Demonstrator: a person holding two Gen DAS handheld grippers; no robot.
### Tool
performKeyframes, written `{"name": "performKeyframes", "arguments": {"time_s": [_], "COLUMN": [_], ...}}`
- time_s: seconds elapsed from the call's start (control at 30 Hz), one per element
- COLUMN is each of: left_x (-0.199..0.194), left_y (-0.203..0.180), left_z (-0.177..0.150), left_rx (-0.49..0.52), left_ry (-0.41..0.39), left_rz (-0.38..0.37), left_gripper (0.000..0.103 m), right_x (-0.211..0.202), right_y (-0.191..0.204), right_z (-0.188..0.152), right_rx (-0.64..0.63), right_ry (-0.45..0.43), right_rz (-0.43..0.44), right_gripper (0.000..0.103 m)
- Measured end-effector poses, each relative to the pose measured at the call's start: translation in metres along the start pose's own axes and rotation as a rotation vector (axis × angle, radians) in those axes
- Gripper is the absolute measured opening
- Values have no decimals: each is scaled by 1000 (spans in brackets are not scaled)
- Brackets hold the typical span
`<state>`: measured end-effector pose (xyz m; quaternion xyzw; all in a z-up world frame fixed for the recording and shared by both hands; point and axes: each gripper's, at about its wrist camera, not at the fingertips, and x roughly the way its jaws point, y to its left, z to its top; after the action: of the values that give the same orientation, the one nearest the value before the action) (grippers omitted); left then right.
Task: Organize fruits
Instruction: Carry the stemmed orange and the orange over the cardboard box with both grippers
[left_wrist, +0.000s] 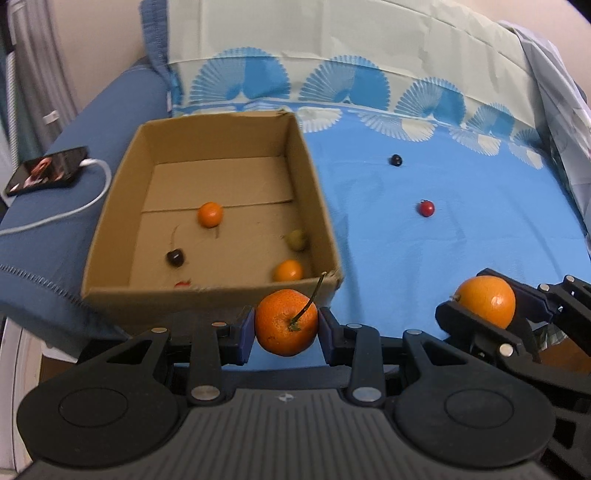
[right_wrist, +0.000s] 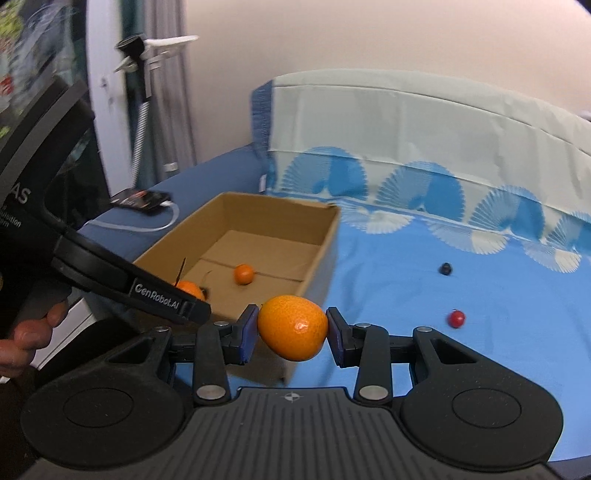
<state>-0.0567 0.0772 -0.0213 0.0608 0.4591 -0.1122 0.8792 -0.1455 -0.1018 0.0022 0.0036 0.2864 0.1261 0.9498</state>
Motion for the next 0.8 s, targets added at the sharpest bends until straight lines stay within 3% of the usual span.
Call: {"name": "performKeyframes", "arguments": {"time_s": [0.37, 0.8], "left_x": [-23, -25], "left_y": [23, 28], "left_z": [-28, -33], "left_rx": [-61, -80], "left_ry": [-41, -44], "left_rz": [-6, -3], "left_gripper": [40, 40], "right_x": [-14, -13], "right_y": [45, 47], "right_z": [-2, -2], "right_rx": [-104, -101], "right_ry": [-11, -3], "right_rz": [31, 41], "right_gripper": [41, 41]}}
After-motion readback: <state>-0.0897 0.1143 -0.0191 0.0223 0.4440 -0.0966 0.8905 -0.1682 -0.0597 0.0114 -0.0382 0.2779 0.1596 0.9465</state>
